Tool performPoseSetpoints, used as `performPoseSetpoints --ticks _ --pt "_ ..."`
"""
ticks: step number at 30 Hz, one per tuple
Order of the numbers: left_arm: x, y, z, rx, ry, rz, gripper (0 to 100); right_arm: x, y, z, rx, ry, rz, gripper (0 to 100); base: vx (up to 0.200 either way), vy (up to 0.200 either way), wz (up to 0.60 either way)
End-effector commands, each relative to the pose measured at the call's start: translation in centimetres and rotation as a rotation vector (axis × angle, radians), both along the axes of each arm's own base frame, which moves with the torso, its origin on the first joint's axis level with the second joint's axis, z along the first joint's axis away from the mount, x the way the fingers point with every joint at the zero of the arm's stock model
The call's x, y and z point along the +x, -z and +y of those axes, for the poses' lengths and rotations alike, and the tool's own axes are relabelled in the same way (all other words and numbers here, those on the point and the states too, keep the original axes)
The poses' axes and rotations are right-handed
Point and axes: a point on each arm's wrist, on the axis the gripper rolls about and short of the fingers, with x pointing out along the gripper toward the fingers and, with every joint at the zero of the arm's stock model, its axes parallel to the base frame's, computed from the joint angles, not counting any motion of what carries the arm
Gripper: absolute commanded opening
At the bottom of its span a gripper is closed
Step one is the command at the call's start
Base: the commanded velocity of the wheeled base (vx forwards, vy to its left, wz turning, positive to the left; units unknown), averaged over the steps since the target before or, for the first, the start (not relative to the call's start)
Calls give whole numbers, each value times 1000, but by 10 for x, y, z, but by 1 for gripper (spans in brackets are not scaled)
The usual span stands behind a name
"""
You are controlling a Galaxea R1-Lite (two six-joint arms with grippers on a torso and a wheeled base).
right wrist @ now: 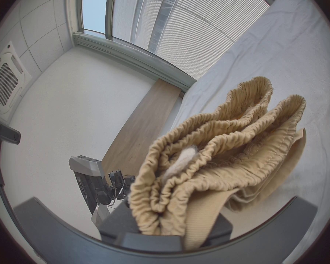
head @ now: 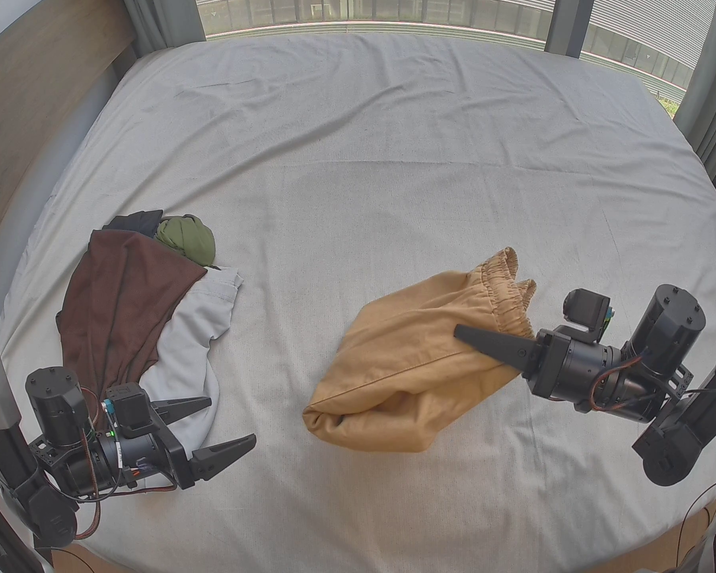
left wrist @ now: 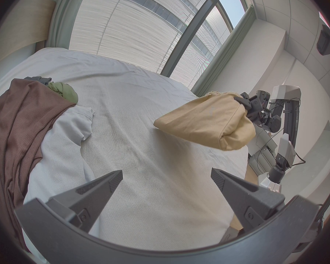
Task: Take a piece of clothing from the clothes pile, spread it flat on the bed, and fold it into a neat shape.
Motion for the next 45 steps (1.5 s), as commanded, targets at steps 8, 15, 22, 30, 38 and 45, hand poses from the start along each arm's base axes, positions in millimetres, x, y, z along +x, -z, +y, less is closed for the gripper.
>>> performPoseSetpoints --ticks 8,15,22,30,38,45 --pt "-4 3 1 4 1 21 100 19 -21 9 74 -1 -56 0 0 0 0" --pt "-4 3 0 4 2 23 100 33 -25 15 105 -2 -57 0 0 0 0" --pt "-4 3 0 4 2 24 100 52 -24 23 119 2 -79 0 0 0 0" --pt "-4 4 0 5 4 27 100 66 -32 29 124 4 -88 0 0 0 0" --pt "-4 4 0 5 4 27 100 85 -46 32 133 20 -106 0 0 0 0" --pt "-3 6 0 7 5 38 100 106 -53 34 137 40 -119 0 0 0 0"
